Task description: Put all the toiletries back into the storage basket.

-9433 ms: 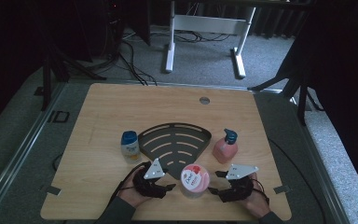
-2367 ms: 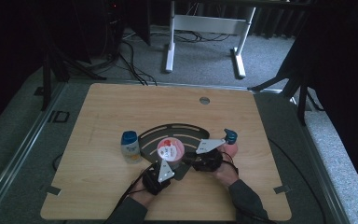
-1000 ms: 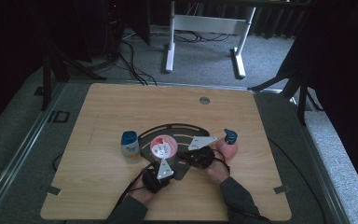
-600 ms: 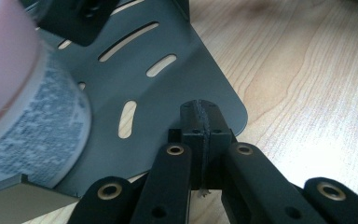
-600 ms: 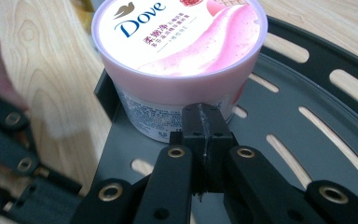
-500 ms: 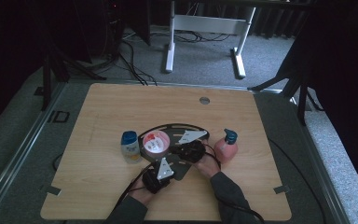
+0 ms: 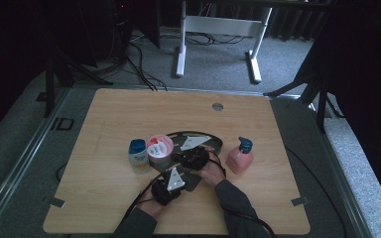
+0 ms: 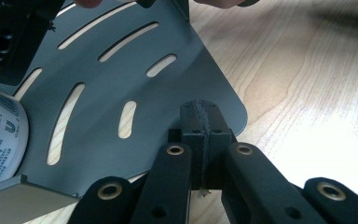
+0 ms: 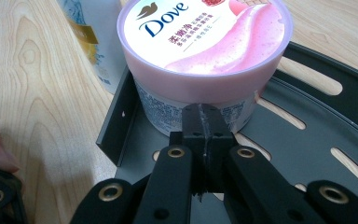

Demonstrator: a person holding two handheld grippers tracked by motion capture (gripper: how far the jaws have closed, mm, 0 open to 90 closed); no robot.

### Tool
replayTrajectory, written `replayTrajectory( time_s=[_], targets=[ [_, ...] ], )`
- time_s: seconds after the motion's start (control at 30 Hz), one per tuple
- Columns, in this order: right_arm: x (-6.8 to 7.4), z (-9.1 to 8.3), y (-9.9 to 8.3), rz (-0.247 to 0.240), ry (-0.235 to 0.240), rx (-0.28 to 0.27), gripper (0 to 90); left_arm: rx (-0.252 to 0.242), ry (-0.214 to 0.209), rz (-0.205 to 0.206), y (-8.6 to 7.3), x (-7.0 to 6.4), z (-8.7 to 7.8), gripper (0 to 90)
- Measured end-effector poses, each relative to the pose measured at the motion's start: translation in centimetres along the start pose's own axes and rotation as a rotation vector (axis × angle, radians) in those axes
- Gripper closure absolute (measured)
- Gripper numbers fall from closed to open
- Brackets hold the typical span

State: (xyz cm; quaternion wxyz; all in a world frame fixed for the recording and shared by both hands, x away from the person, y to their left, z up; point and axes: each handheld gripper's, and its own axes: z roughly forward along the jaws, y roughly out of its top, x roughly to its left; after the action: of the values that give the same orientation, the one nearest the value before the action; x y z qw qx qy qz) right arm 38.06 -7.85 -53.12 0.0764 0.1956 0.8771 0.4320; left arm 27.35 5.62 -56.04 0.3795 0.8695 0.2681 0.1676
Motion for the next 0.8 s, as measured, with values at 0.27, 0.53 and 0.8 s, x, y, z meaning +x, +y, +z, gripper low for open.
replayTrajectory(
  time_s=[0.27, 0.53, 0.8],
  targets=[
    [-0.1, 0.1, 0.1, 0.0, 0.008, 0.0, 90.0, 0.0, 0.007, 0.001, 0.0, 0.0, 0.0, 90.0],
    [0.1, -0.1, 0.1, -0.002, 0.002, 0.001, 87.9, -0.005, 0.01, 0.007, 0.0, -0.1, 0.0, 90.0],
    [0.0, -1.5, -0.7, 0.004, -0.03, 0.012, 86.5, -0.008, 0.025, 0.004, 0.0, -0.1, -0.1, 87.1]
  ],
)
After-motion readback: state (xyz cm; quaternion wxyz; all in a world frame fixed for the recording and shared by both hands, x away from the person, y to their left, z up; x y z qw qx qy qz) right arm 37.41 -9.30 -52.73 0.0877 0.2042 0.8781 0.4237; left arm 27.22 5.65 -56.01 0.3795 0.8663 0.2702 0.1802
